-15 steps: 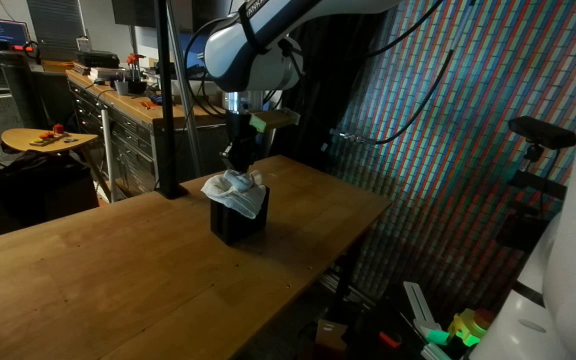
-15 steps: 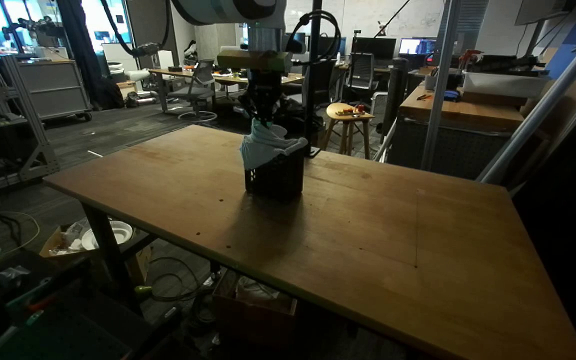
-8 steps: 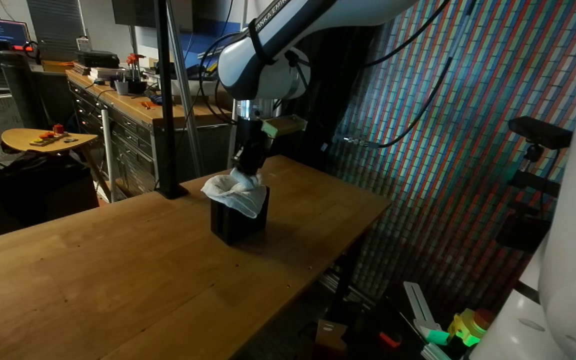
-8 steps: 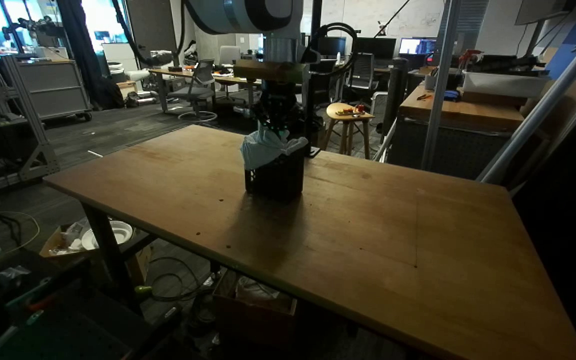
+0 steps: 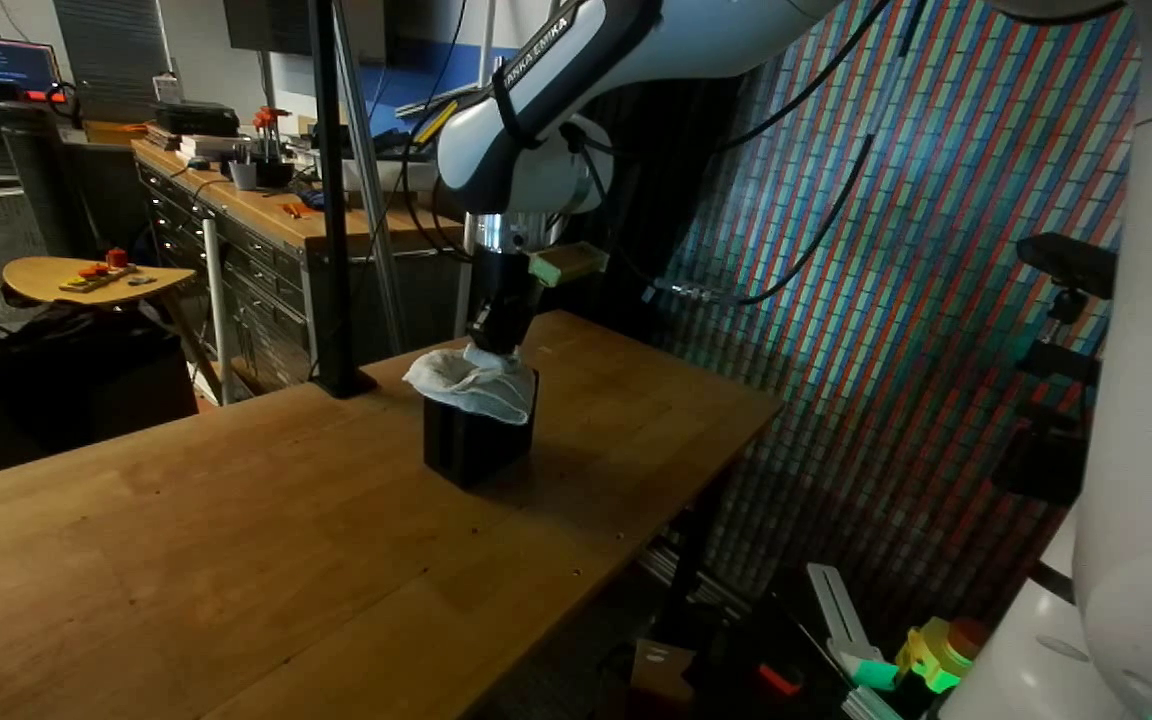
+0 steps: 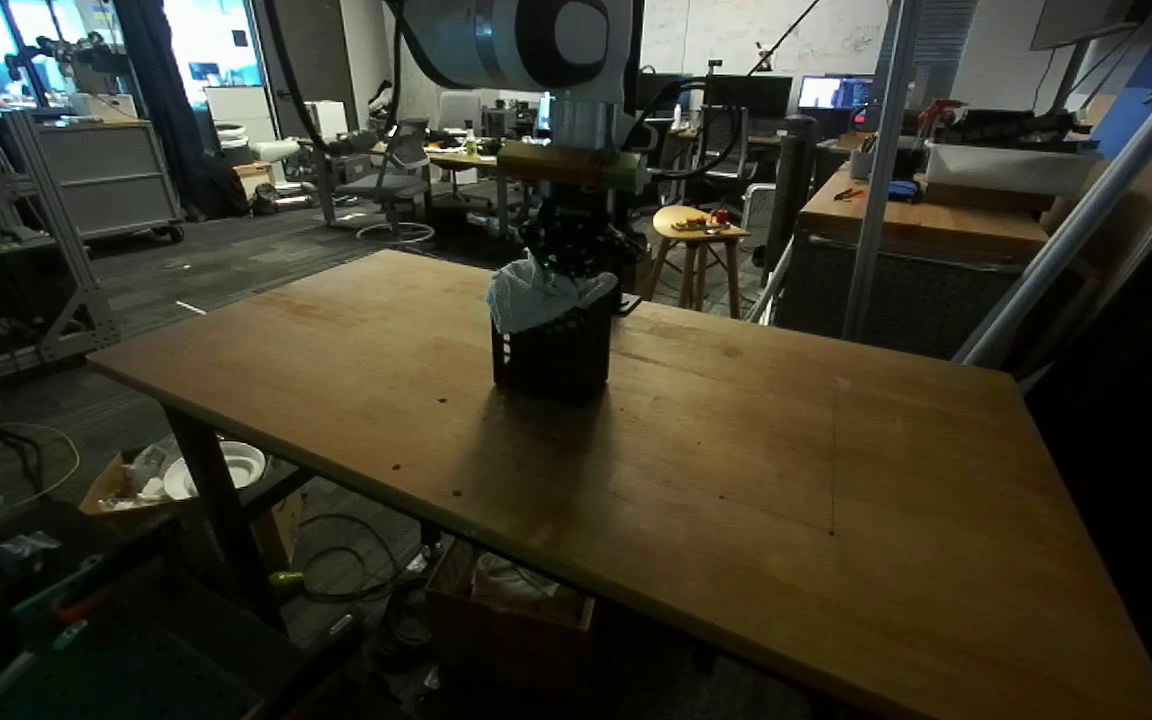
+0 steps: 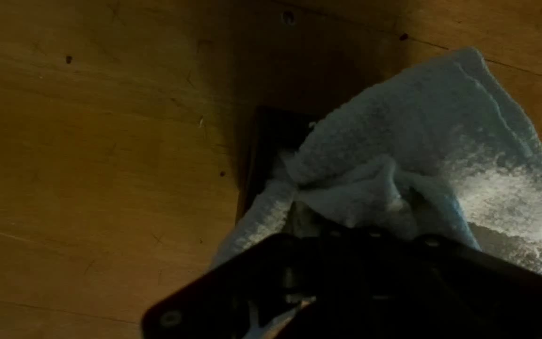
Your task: Put the white towel in the black box
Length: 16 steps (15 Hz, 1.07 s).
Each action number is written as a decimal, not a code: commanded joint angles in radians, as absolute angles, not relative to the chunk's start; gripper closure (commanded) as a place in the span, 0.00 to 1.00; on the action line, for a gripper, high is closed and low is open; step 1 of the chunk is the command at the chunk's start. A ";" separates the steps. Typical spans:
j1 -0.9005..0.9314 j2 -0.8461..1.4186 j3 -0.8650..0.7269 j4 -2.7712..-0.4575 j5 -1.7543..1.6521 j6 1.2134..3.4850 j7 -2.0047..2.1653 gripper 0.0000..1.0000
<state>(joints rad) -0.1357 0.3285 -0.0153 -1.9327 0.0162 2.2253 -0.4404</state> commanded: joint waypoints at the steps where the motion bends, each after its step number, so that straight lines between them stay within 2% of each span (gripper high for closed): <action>1: -0.158 0.367 -0.002 -1.879 0.045 2.206 -0.501 1.00; 16: -0.112 0.431 0.030 -1.756 -0.039 2.049 -0.535 1.00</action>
